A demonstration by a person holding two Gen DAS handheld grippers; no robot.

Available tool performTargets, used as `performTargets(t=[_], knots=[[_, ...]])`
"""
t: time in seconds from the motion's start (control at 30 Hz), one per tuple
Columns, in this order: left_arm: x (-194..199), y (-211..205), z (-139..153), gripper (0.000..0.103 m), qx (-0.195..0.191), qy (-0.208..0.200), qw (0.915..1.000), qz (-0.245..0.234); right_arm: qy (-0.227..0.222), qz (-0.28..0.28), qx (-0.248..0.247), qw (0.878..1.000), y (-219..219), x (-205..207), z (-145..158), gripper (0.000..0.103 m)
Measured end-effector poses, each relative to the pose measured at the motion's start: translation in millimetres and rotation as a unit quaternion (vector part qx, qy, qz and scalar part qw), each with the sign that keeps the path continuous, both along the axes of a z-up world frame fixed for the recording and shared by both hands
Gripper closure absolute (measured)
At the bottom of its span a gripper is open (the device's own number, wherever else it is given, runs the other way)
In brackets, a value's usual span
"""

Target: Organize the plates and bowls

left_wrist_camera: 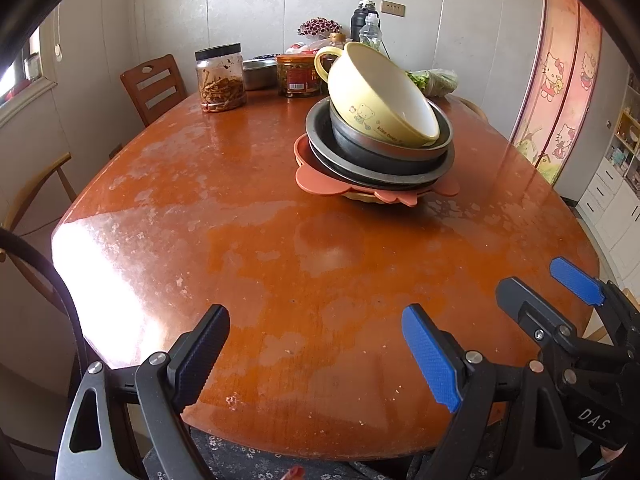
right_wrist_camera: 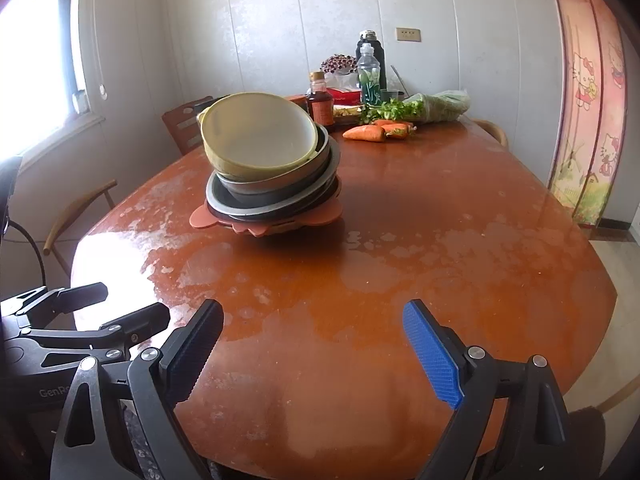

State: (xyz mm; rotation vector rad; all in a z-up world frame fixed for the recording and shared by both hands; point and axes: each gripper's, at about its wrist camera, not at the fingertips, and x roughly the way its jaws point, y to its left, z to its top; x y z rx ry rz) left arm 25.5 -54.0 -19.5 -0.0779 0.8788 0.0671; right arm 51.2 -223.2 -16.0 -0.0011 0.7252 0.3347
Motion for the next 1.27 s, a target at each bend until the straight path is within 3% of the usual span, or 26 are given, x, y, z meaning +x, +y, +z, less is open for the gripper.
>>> performTargets(t=[0.87,1.27], knots=[[-4,8,-2,0.015,0.006,0.001,0.9999,0.011,0.007,-0.007,-0.009,1.000,-5,4,-4,0.010],[3,20,-7,0.015,-0.009,-0.001,0.9998,0.018,0.017,-0.021,-0.013,1.000,-17,14,-13,0.010]])
